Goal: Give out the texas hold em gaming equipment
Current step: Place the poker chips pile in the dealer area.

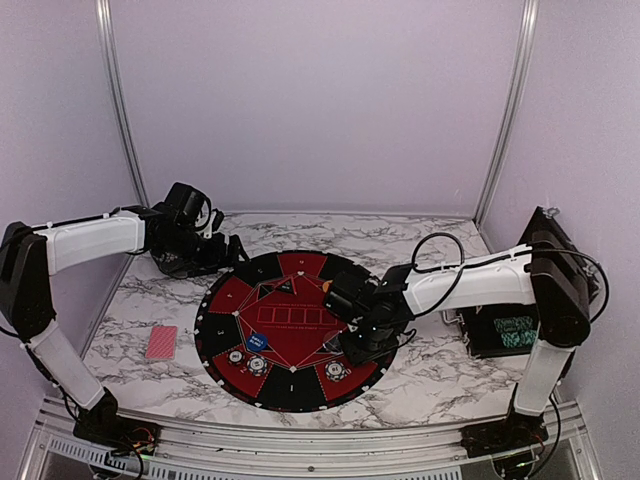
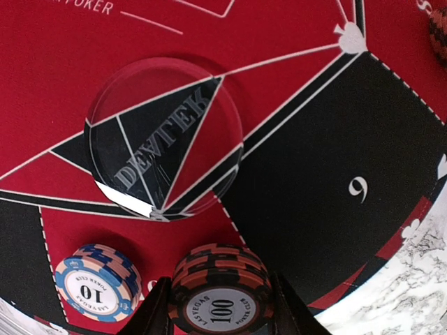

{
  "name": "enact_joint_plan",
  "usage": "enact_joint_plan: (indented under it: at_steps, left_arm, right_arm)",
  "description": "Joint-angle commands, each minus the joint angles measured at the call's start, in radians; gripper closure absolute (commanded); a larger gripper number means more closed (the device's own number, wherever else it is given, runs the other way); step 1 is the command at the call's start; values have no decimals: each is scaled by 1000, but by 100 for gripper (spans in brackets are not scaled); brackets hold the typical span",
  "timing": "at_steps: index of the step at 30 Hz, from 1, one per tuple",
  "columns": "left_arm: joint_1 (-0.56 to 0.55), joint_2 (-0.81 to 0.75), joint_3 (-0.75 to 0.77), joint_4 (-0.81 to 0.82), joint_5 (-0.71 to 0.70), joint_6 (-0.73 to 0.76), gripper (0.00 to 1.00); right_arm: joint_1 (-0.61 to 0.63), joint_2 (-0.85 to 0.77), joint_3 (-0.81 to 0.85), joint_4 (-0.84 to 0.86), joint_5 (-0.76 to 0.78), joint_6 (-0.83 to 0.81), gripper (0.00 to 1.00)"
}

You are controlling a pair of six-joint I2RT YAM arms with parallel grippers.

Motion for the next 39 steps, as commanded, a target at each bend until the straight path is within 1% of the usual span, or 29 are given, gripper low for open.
enact_joint_plan:
  at_steps: [1,16,25,39]
  left_arm:
    - [4,-10,1,5,7,2,1]
    - [5,-8,2,5,7,4,1]
    - [4,-6,4,5,7,4,1]
    - [5,-6,2,5,6,2,1]
  right_arm:
    - [10,10,39,23,-14,0,72]
    - [11,26,32,39,-27,1,70]
    - [11,29,31,37,-26,1,64]
    - [13,24,38,31,-21,1,59]
